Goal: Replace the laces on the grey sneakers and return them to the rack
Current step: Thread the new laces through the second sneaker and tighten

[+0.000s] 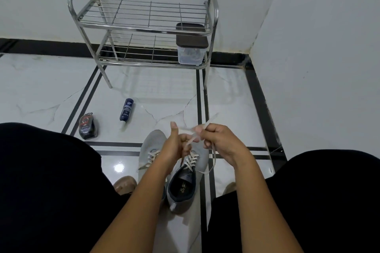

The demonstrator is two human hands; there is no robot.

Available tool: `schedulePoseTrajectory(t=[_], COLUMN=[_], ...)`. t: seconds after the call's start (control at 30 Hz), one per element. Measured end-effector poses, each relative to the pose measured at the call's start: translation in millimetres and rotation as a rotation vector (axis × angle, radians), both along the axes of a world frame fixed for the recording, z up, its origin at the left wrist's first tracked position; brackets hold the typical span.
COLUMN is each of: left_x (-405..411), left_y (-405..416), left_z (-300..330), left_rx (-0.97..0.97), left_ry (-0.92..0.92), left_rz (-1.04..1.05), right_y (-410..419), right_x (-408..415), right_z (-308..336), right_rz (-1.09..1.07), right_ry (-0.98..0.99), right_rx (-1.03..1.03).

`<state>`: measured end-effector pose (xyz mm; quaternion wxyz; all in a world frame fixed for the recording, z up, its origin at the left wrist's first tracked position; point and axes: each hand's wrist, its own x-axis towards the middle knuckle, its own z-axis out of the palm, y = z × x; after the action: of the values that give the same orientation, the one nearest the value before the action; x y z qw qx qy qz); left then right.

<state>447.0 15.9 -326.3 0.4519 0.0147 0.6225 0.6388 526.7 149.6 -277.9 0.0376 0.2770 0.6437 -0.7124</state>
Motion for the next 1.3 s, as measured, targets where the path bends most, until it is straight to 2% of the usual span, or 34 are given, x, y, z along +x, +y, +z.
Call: schedulePoseTrajectory(t=[0.07,0.13,0.2,0.27,0.33,0.4,0.47,0.53,0.6,0.63,0.7,0.73,0.77,0.8,0.87,0.9,0.97,1.0,1.07,1.13,1.2,1.23,1.3], left_x=[-7,-15,-13,-9,-8,-14,-30,-48,-61,-63,-59,-51,-42,-33,-17,-12,-3,0,2,-2,-9,-11,-13], left_y=[-2,-1,2,6,8,5,-11,-39,-63,-68,-59,-49,-39,-29,-15,-11,-6,-7,-11,-19,-27,-30,-28], left_z=[-4,-5,-2,-7,-14,-16,-19,-33,-51,-59,-72,-72,-74,-76,-87,-91,-98,-100,-102,-102,-101,-100,-97], left_rx=[-0.081,-0.155,-0.141,-0.036,0.032,0.077,-0.045,-0.279,-0.464,-0.521,-0.553,-0.589,-0.667,-0.764,-0.851,-0.834,-0.793,-0.805,-0.831,-0.862,-0.983,-1.041,-1.082], left_ry=[0.046,0.103,0.009,-0.154,-0.268,-0.313,-0.249,-0.083,-0.049,-0.074,-0.121,-0.09,0.049,0.276,0.706,0.824,0.89,0.901,0.859,0.773,0.768,0.776,0.775], left_rz=[0.05,-0.034,-0.12,-0.068,0.091,0.32,0.632,0.865,0.987,0.999,0.994,0.928,0.784,0.562,0.051,-0.2,-0.551,-0.634,-0.599,-0.432,-0.347,-0.36,-0.452], right_y=[7,12,8,-1,-6,-6,3,17,28,29,26,22,16,9,-6,-15,-29,-32,-31,-22,-10,-7,-6], right_x=[4,-1,-10,-17,-20,-17,-13,-1,18,26,30,29,26,21,9,5,5,7,10,12,15,19,20], right_z=[3,-6,-16,-26,-34,-39,-46,-60,-74,-81,-100,-107,-113,-116,-123,-124,-127,-132,-134,-131,-129,-127,-127], right_rz=[0.224,0.333,0.29,0.253,0.237,0.133,-0.073,-0.375,-0.653,-0.719,-0.682,-0.631,-0.583,-0.532,-0.249,-0.076,0.172,0.236,0.243,0.144,0.001,0.0,0.19], right_ry=[-0.143,-0.25,-0.245,-0.181,-0.104,-0.026,-0.061,-0.241,-0.511,-0.63,-0.751,-0.817,-0.887,-0.906,-0.75,-0.659,-0.589,-0.574,-0.587,-0.638,-0.76,-0.839,-0.905], right_rx=[0.133,0.446,0.748,0.867,0.828,0.653,0.498,0.486,0.479,0.408,0.221,0.193,0.242,0.353,0.533,0.566,0.586,0.627,0.674,0.688,0.698,0.711,0.71])
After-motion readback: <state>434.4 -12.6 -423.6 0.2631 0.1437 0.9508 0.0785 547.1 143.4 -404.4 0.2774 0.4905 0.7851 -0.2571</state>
